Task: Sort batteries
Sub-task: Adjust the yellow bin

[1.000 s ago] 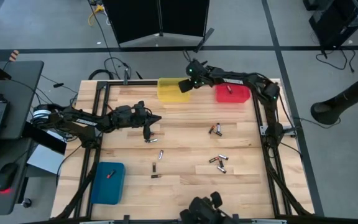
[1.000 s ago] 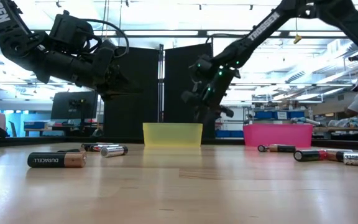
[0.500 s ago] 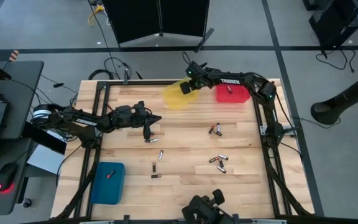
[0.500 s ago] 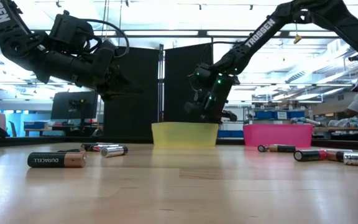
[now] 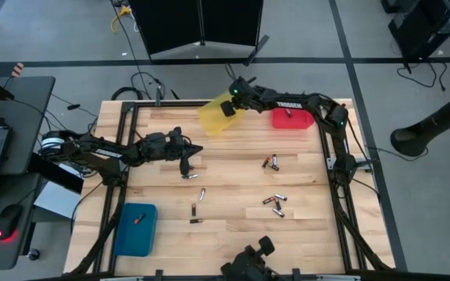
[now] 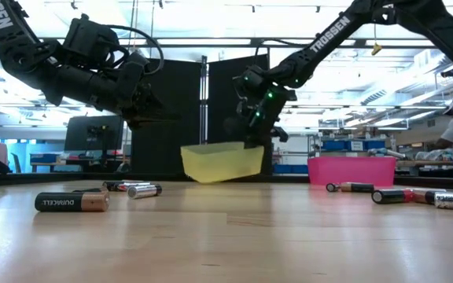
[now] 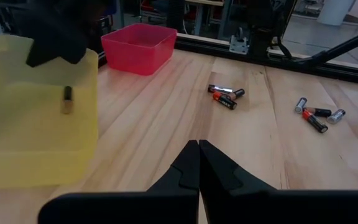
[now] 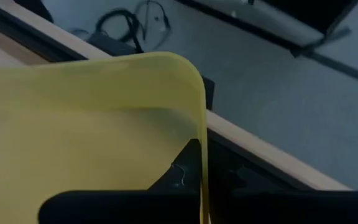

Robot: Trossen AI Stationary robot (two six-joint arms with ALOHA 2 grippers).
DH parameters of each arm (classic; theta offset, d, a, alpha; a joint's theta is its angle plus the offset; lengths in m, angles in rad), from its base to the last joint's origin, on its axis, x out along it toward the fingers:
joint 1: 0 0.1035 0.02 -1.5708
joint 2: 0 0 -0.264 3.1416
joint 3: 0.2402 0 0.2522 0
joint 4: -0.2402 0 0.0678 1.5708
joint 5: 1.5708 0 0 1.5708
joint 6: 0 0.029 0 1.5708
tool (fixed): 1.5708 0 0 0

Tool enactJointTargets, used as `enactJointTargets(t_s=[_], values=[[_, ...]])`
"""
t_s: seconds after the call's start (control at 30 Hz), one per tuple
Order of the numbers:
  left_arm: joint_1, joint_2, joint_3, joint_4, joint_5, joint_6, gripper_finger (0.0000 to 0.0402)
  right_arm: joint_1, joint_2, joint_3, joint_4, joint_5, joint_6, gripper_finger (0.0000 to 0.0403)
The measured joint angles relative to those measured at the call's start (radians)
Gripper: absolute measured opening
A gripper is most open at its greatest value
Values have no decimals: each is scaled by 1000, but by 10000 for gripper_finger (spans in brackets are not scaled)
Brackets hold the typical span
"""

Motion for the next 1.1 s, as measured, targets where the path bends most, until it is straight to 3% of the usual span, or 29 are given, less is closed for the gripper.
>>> enactJointTargets(t_s=[0.23,0.53,0.8,1.1], values=[[0,0,0,0,0,0,6,23,-3,0,50,85,-72,12],[0,0,0,0,-1,0,6,44,-6,0,120,92,-180,12],[0,0,0,0,-1,4,6,76,-6,0,194,211,-366,12],[0,0,0,0,-1,4,6,116,-7,0,297,241,-554,12]])
